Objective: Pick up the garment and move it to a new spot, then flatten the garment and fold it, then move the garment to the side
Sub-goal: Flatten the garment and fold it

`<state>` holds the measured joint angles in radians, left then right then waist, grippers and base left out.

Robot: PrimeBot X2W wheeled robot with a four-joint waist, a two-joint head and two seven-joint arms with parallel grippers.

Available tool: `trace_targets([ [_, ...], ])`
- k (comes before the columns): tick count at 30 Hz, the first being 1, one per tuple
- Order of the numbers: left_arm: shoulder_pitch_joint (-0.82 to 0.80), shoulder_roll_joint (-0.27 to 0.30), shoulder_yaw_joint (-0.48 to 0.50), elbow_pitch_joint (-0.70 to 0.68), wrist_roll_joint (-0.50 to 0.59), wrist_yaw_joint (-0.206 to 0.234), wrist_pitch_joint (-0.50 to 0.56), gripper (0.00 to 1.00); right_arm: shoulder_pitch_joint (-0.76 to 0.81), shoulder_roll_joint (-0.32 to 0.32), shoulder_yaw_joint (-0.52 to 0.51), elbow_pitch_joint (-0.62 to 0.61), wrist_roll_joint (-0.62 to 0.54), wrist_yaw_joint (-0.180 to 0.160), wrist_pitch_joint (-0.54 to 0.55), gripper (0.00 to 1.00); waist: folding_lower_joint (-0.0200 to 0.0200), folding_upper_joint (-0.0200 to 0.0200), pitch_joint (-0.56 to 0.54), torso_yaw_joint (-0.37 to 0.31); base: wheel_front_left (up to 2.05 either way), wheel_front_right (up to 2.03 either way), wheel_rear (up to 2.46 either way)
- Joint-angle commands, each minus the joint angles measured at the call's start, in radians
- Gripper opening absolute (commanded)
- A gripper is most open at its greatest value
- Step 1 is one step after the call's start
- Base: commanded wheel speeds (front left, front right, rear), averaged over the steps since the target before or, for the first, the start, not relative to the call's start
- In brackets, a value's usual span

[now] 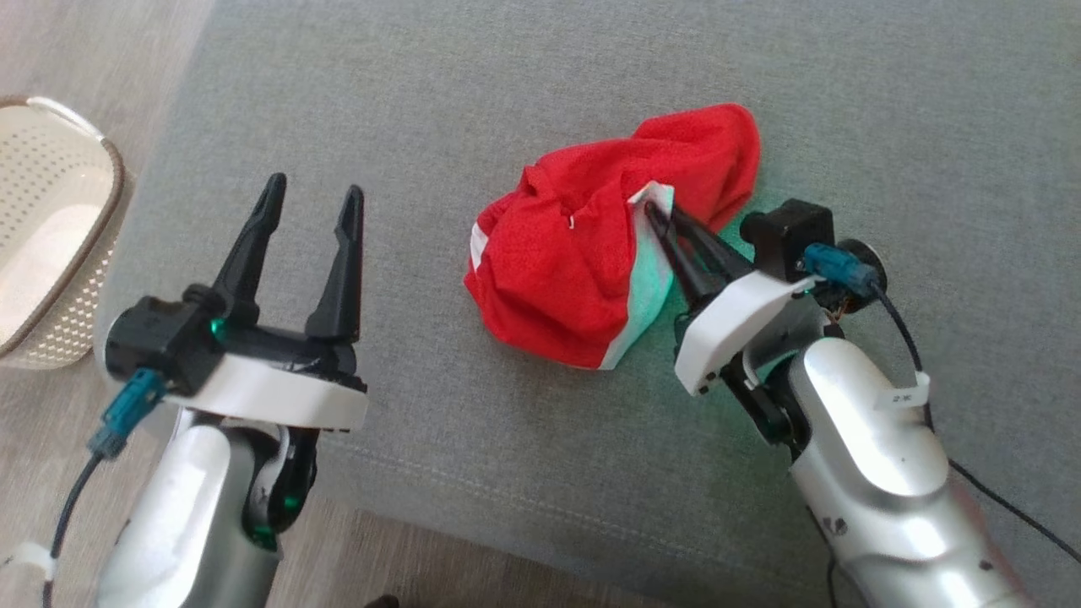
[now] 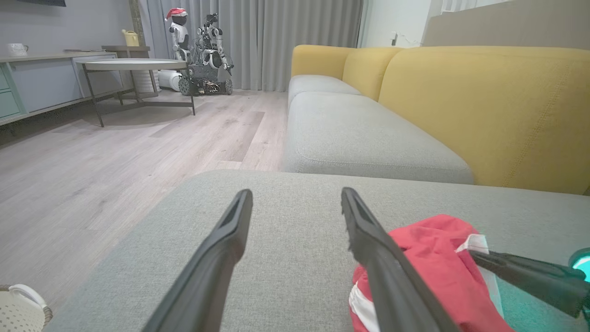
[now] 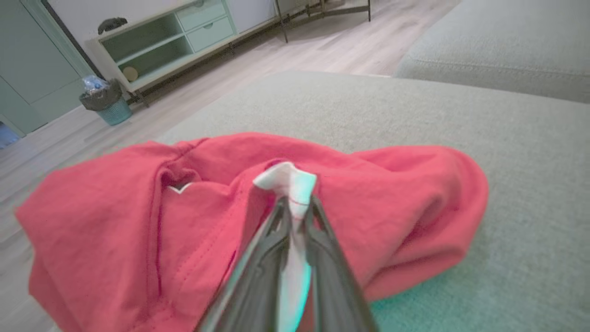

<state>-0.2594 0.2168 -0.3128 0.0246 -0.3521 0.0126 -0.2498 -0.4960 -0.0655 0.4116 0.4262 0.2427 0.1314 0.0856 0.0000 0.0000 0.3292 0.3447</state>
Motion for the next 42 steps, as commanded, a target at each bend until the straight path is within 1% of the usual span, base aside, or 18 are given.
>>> trace_targets([
  [1, -0.032, 0.013, 0.058, -0.024, 0.012, -0.007, -0.012, 1.00, -0.032, 0.015, 0.023, -0.034, 0.009, -0.001, -0.024, 0.00, 0.0000, 0.0000, -0.002, -0.009, 0.00, 0.00, 0.00],
  [6, -0.019, 0.002, 0.091, -0.019, 0.033, -0.024, -0.012, 1.00, -0.027, 0.015, 0.013, -0.095, 0.014, -0.001, -0.056, 0.00, 0.0000, 0.0000, -0.012, -0.050, 0.00, 0.00, 0.00],
  [10, -0.011, 0.000, 0.108, -0.016, 0.049, -0.038, -0.012, 1.00, 0.009, 0.015, -0.036, -0.173, 0.012, -0.001, -0.063, 0.00, 0.0000, 0.0000, -0.019, -0.097, 0.00, 0.00, 0.00],
  [14, -0.004, 0.002, 0.118, -0.015, 0.060, -0.048, -0.012, 1.00, 0.070, 0.015, -0.129, -0.262, 0.020, -0.001, -0.064, 0.00, 0.0000, 0.0000, -0.019, -0.146, 0.00, 0.00, 0.00],
  [15, -0.004, 0.002, 0.118, -0.015, 0.060, -0.048, -0.012, 1.00, 0.070, 0.015, -0.129, -0.262, 0.020, -0.001, -0.064, 0.00, 0.0000, 0.0000, -0.019, -0.146, 0.00, 0.00, 0.00],
  [16, -0.003, 0.003, 0.120, -0.015, 0.062, -0.051, -0.012, 1.00, 0.089, 0.015, -0.157, -0.282, 0.024, -0.001, -0.062, 0.00, 0.0000, 0.0000, -0.018, -0.156, 0.00, 0.00, 0.00],
  [18, -0.002, 0.004, 0.121, -0.015, 0.065, -0.056, -0.012, 1.00, 0.127, 0.015, -0.217, -0.318, 0.032, -0.001, -0.063, 0.00, 0.0000, 0.0000, -0.014, -0.177, 0.00, 0.00, 0.00],
  [19, -0.002, 0.006, 0.122, -0.014, 0.069, -0.059, -0.012, 1.00, 0.166, 0.015, -0.286, -0.340, 0.044, -0.001, -0.064, 0.00, 0.0000, 0.0000, -0.010, -0.195, 0.00, 0.00, 0.00],
  [21, -0.003, 0.008, 0.122, -0.015, 0.072, -0.062, -0.012, 1.00, 0.201, 0.015, -0.350, -0.348, 0.061, -0.001, -0.067, 0.00, 0.0000, 0.0000, -0.003, -0.210, 0.00, 0.00, 0.00],
  [24, -0.005, 0.011, 0.121, -0.014, 0.075, -0.067, -0.012, 1.00, 0.240, 0.015, -0.422, -0.320, 0.092, -0.001, -0.072, 0.00, 0.0000, 0.0000, 0.008, -0.228, 0.00, 0.00, 0.00],
  [28, -0.006, 0.017, 0.123, -0.015, 0.077, -0.070, -0.012, 1.00, 0.254, 0.015, -0.451, -0.254, 0.138, -0.001, -0.089, 0.00, 0.0000, 0.0000, 0.018, -0.248, 0.00, 0.00, 0.00],
  [29, -0.006, 0.018, 0.123, -0.015, 0.079, -0.071, -0.012, 1.00, 0.252, 0.015, -0.452, -0.238, 0.141, -0.001, -0.094, 0.29, 0.0000, 0.0000, 0.019, -0.252, 0.00, 0.00, 0.00],
  [30, -0.007, 0.019, 0.123, -0.016, 0.081, -0.071, -0.012, 1.00, 0.249, 0.015, -0.452, -0.226, 0.139, -0.001, -0.101, 0.93, 0.0000, 0.0000, 0.019, -0.256, 0.00, 0.00, 0.00],
  [31, -0.006, 0.020, 0.124, -0.018, 0.082, -0.071, -0.012, 1.00, 0.245, 0.015, -0.451, -0.219, 0.139, -0.001, -0.110, 1.00, 0.0000, 0.0000, 0.019, -0.259, 0.00, 0.00, 0.00],
  [33, -0.003, 0.022, 0.127, -0.021, 0.085, -0.069, -0.012, 1.00, 0.238, 0.015, -0.446, -0.220, 0.126, -0.001, -0.131, 1.00, 0.0000, 0.0000, 0.017, -0.266, 0.00, 0.00, 0.00],
  [36, 0.010, 0.023, 0.133, -0.026, 0.088, -0.063, -0.012, 1.00, 0.241, 0.015, -0.443, -0.240, 0.073, -0.001, -0.140, 1.00, 0.0000, 0.0000, 0.008, -0.274, 0.00, 0.00, 0.00],
  [39, 0.027, 0.023, 0.139, -0.028, 0.090, -0.055, -0.012, 1.00, 0.257, 0.015, -0.446, -0.287, 0.018, -0.001, -0.129, 1.00, 0.0000, 0.0000, -0.005, -0.278, 0.00, 0.00, 0.00],
  [42, 0.045, 0.026, 0.149, -0.035, 0.095, -0.044, -0.012, 1.00, 0.280, 0.015, -0.445, -0.360, -0.033, -0.001, -0.115, 1.00, 0.0000, 0.0000, -0.021, -0.282, 0.00, 0.00, 0.00],
])
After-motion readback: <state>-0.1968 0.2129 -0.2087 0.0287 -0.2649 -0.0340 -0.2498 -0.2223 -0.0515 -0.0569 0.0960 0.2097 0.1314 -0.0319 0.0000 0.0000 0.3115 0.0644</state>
